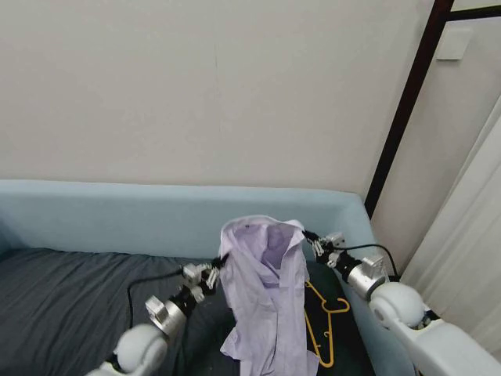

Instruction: Pick up the clothes from the sofa and hang them on the clothes hanger.

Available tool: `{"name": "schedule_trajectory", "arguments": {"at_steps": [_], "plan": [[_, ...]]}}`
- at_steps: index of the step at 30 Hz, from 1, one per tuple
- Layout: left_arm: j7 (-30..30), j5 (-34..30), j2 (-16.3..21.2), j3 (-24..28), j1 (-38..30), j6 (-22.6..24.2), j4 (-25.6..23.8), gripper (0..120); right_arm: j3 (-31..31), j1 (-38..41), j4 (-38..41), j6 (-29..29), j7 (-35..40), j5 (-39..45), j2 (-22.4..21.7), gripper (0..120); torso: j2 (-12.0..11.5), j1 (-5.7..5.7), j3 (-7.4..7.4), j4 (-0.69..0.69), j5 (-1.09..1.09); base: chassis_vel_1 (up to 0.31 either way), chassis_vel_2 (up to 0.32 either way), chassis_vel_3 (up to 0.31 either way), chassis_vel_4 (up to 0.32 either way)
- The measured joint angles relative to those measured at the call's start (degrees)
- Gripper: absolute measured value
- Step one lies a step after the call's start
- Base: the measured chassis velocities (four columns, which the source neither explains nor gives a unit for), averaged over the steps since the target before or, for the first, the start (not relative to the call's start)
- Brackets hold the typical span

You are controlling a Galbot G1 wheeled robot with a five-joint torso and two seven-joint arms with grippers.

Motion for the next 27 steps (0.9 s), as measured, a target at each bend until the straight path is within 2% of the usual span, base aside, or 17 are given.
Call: {"name": "schedule_trajectory", "arguments": {"at_steps": [2,3,7,8,11,12,13,16,17,20,23,25,27], "plan": [[-1.21,-4.18,2.71,0.44,-4.76,1.85,-2.75,0,1.48,1.29,4.63,0.00,-0.37,5.85,-2.77,0,0.00,0.00,-0.01,-0.03,-0.01,0.000,0.000,0.000,0.000],[-1.21,-4.18,2.71,0.44,-4.76,1.85,-2.75,0,1.48,1.29,4.63,0.00,-0.37,5.85,-2.77,0,0.00,0.00,-0.01,-0.03,-0.01,0.000,0.000,0.000,0.000],[-3.22,-11.52,7.67,-1.23,-12.46,5.50,-7.12,0,4.52,5.28,10.79,-0.80,-0.94,13.62,-8.38,0,0.00,0.00,0.00,-0.01,0.02,0.000,0.000,0.000,0.000],[-3.22,-11.52,7.67,-1.23,-12.46,5.50,-7.12,0,4.52,5.28,10.79,-0.80,-0.94,13.62,-8.38,0,0.00,0.00,0.00,-0.01,0.02,0.000,0.000,0.000,0.000],[-3.91,-15.66,12.59,-3.04,-17.34,7.10,-9.05,0,5.59,10.46,13.10,-1.59,-0.59,18.47,-13.11,0,0.00,0.00,0.00,-0.01,0.00,0.000,0.000,0.000,0.000],[-3.94,-16.73,14.14,-3.46,-18.62,7.39,-9.33,0,5.62,11.79,13.29,-1.74,-0.45,19.52,-14.03,0,0.00,0.00,0.00,-0.01,0.00,0.000,0.000,0.000,0.000],[-3.94,-16.73,14.14,-3.46,-18.62,7.39,-9.33,0,5.62,11.79,13.29,-1.74,-0.45,19.52,-14.03,0,0.00,0.00,0.00,-0.01,0.00,0.000,0.000,0.000,0.000],[-4.00,-20.04,18.90,-4.97,-22.32,8.14,-10.08,0,5.54,18.15,13.29,-2.58,-0.23,23.21,-17.31,0,0.00,0.00,-0.01,0.00,0.01,0.000,0.000,0.000,0.000],[-4.00,-20.04,18.90,-4.97,-22.32,8.14,-10.08,0,5.54,18.15,13.29,-2.58,-0.23,23.21,-17.31,0,0.00,0.00,-0.01,0.00,0.01,0.000,0.000,0.000,0.000],[-2.36,-19.96,22.48,-6.77,-22.16,8.71,-10.93,0,5.55,20.52,14.18,-3.85,0.47,24.73,-19.29,0,0.00,0.00,-0.01,-0.01,0.02,0.000,0.000,0.000,0.000],[-1.03,-18.36,23.36,-7.34,-20.59,8.72,-11.04,0,5.77,19.31,15.29,-4.75,1.48,24.16,-19.83,0,0.01,-0.01,-0.01,0.00,0.01,0.000,0.000,0.000,0.000],[2.45,-14.45,24.38,-8.37,-16.20,8.38,-10.93,0,6.73,14.81,17.05,-6.43,3.09,20.50,-20.06,0,0.00,-0.01,-0.01,-0.01,0.00,0.000,0.000,0.000,0.000],[9.25,-8.53,24.58,-9.65,-10.13,7.18,-9.88,0,8.99,7.32,18.68,-8.44,5.40,15.12,-18.61,0,0.00,0.00,-0.01,0.00,0.00,0.000,0.000,0.000,0.000]]}}
